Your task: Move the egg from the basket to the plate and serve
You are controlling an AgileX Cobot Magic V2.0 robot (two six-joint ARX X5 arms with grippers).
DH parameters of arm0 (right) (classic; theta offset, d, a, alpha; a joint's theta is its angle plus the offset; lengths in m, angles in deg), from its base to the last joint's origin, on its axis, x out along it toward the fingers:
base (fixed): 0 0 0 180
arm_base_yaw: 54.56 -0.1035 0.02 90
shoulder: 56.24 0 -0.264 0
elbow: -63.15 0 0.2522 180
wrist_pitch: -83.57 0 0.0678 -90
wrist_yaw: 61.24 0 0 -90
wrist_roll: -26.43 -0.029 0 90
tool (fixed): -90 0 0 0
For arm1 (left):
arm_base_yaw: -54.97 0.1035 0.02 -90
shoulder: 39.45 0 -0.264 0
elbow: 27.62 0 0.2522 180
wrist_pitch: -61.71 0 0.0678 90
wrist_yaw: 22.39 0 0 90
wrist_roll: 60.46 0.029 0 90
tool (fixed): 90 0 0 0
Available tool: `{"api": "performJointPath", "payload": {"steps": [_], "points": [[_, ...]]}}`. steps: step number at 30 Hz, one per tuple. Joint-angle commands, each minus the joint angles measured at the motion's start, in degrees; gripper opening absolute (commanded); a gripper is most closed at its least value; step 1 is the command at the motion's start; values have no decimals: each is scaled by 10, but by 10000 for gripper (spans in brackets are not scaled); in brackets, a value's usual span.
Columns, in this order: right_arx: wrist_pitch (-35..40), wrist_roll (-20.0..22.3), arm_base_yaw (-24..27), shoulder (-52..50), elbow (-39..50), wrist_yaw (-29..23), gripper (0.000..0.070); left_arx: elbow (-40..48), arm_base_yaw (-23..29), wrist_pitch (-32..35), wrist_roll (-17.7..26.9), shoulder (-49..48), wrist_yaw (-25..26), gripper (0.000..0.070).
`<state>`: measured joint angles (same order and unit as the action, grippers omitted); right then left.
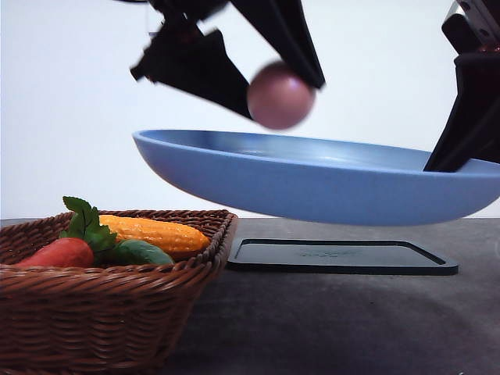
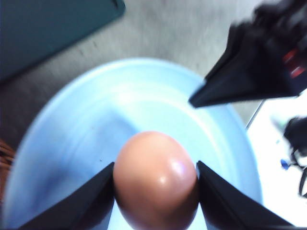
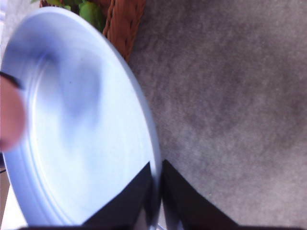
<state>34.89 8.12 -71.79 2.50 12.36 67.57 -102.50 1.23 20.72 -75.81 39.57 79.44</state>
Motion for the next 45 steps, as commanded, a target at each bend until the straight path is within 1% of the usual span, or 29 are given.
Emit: {"api": "performJointPath", "payload": {"steps": [1,8,13,14,18,20,22,29,32,37,41,45], "points": [[7,-5,-3,4,-13,4,0,-10,-7,4,16,16,0,221],[6,-5,-3,4,-13,4,0,-10,-18,-9,25,55,0,221],[6,-5,-3,4,-13,4,0,-10,-20,-10,25,60,0,230],[6,-5,-3,4,-13,4,0,-10,-19,-10,25,60,0,244],[6,-6,-2,4,-13,3,0,-12,-19,-5,11,59,0,370],[6,-6,-2,4,-13,3,0,-17,-19,-4,3,58,0,416],[6,-8,-2,4,-13,3,0,-25,-19,-4,1,55,0,429],[5,-12,-2,9,-13,3,0,-83,-17,-20,7,31,-9,427],[5,-12,0,18,-13,4,0,-118,-12,-44,21,13,-34,427],[5,-4,17,47,-17,4,0,-166,-5,-88,48,-27,-105,426],[6,15,41,85,-42,4,0,-181,-5,-101,60,-72,-169,426],[6,41,69,138,-92,2,0,-181,-5,-111,61,-125,-214,426]]}}
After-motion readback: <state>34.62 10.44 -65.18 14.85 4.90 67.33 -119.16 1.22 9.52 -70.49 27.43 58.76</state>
